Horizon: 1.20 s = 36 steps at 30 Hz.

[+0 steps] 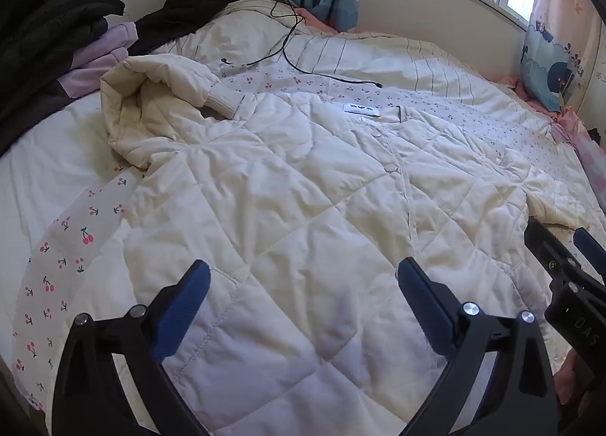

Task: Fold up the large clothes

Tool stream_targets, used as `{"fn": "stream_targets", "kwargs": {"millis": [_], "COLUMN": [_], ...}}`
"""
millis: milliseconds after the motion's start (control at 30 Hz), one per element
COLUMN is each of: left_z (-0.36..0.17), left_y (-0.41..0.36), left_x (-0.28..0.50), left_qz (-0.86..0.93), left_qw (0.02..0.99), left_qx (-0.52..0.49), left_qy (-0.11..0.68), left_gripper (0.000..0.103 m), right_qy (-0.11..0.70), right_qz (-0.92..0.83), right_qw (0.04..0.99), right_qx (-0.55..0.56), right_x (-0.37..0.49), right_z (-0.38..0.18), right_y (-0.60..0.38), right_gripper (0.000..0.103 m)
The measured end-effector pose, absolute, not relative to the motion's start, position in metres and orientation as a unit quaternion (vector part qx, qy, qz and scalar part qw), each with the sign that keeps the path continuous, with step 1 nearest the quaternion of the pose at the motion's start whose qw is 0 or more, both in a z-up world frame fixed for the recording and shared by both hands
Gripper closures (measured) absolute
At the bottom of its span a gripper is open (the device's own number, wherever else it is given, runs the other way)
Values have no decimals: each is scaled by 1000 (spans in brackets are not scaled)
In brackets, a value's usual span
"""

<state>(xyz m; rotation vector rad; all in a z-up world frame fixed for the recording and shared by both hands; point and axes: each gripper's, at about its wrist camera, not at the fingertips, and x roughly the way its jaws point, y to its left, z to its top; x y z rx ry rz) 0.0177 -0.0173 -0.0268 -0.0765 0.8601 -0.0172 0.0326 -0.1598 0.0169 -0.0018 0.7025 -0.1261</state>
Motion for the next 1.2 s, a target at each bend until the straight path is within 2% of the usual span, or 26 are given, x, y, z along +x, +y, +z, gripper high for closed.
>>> {"fn": "stream_targets", "kwargs": {"millis": [1200], "left_z": [-30], "left_y": [-26], "left_x": [16], "left_qz": [-20], "left_qw": [906], "left_qx": [-34], "left_qy": [422], "left_gripper": [7], "right_qy": [347], "right_qz": [-58], "right_qw": [936], "right_qx": [-6], "right_x": [30], "right_z": [17], "right_y": [-160], "right_gripper": [7]}}
